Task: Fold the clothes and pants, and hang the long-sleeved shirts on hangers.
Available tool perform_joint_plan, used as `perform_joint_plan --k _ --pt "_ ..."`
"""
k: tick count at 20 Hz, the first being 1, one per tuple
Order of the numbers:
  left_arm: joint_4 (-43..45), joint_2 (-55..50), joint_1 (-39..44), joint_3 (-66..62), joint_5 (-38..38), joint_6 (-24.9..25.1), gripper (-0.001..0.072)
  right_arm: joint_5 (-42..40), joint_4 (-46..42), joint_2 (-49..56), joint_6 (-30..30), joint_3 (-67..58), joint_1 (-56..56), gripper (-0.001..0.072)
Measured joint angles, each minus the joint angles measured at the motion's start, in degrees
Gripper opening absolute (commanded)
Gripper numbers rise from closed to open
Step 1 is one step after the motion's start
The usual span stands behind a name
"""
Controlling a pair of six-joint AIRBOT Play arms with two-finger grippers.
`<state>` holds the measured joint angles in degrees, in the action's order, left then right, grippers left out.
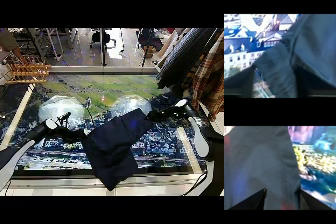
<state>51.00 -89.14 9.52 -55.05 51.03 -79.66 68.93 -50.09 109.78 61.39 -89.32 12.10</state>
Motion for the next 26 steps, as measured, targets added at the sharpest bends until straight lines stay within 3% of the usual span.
perform_joint_plan --k 1,2,3,10,19,22,26 --pt "0.17 -0.48 0.33 0.04 -0.48 -0.33 0.0074 0.37 0.46 1.09 0.22 -0.52 -0.44 0.0294" --pt "0.48 -0.74 0.57 0.11 -0.79 -0.74 0.0014 0.52 0.74 2.10 0.66 -1.09 -0.90 0.0066" --pt "0.61 -0.79 0.70 0.11 -0.98 -0.94 0.0014 0.85 0.98 2.91 1.09 -1.53 -1.25 0.0012" --pt "1.44 6.60 -0.66 -1.05 -2.45 1.36 0.0010 8.33 -0.87 -1.88 1.51 -8.17 -1.92 0.0011" --pt "0.39 32.52 -12.09 -13.27 0.46 4.04 0.0010 18.75 -2.80 -37.22 1.01 -10.25 -1.99 0.0012" --pt "-2.21 41.72 -14.10 -17.57 0.28 4.28 0.0011 16.46 -3.08 -51.10 0.87 -10.36 -1.99 0.0011" --pt "-6.78 51.91 -14.99 -21.29 -3.67 6.32 0.0011 4.13 -3.67 -65.37 -0.07 -10.38 -1.99 0.0010"
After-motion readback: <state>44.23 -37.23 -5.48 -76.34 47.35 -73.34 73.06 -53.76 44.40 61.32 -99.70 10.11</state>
